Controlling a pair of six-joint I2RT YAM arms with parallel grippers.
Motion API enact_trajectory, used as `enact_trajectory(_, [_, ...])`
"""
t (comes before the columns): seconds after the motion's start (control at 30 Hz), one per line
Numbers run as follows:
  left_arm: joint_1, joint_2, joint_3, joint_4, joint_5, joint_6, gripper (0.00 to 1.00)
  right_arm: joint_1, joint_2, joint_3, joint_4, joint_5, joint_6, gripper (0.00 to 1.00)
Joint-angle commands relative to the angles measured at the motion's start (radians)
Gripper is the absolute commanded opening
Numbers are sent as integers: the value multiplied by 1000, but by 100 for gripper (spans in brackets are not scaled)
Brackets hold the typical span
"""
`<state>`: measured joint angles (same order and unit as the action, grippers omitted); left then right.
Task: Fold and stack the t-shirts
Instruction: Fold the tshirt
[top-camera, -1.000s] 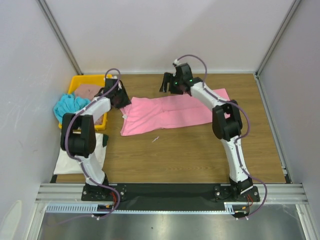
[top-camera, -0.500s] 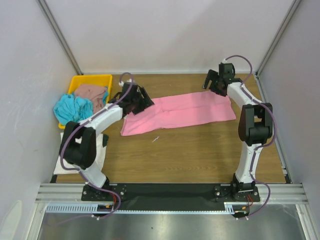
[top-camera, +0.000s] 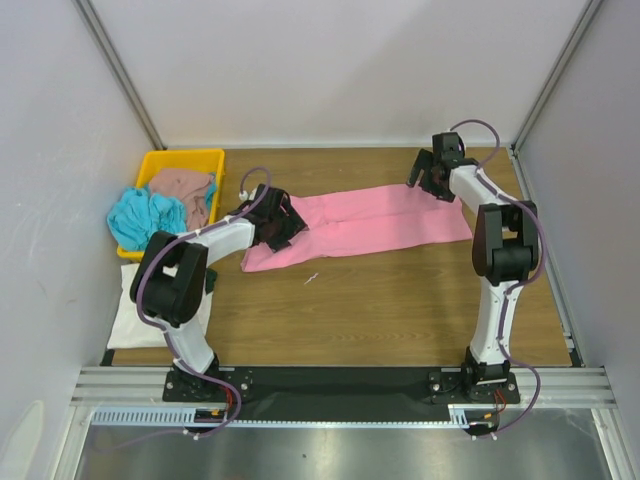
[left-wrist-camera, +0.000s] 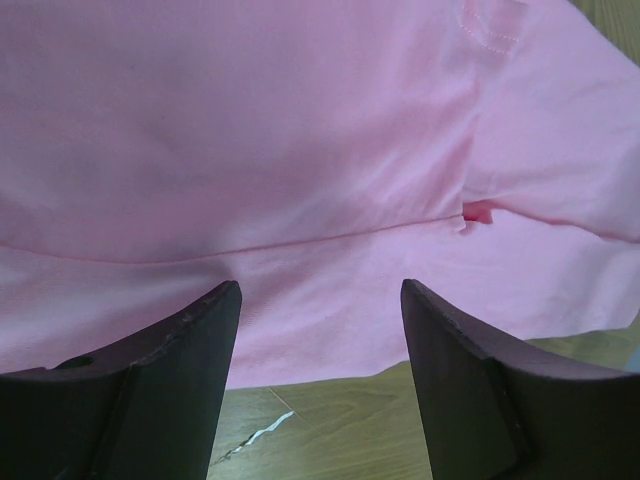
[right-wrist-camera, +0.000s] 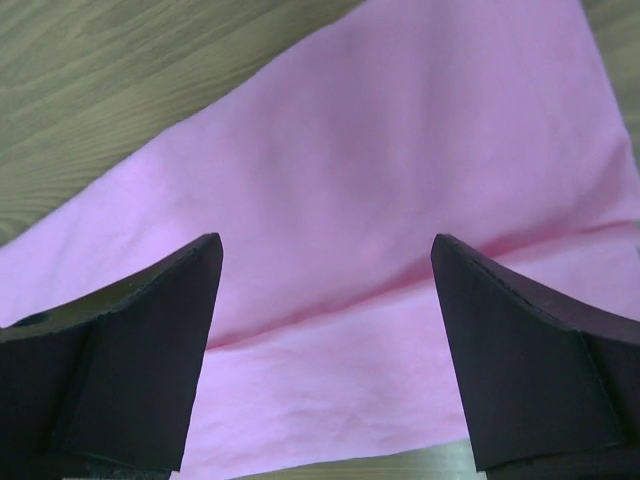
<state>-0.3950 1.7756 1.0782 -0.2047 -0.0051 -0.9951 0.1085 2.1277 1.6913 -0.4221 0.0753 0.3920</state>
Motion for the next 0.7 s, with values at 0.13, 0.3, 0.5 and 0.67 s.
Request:
enact_trajectory(0.13, [2, 10, 11, 22, -39, -20, 71, -4, -210, -165, 54, 54, 85, 91])
enact_trajectory(0.3, [1, 19, 17, 11, -44, -11, 71, -9, -121, -90, 105, -24, -39, 90])
enact_trajectory(0.5, [4, 16, -10, -12, -58, -17, 71, -9, 33, 57, 111, -49, -73, 88])
enact_trajectory(0.67, [15, 19, -29, -28, -68, -36, 71, -10, 77, 62, 94, 6, -65, 88])
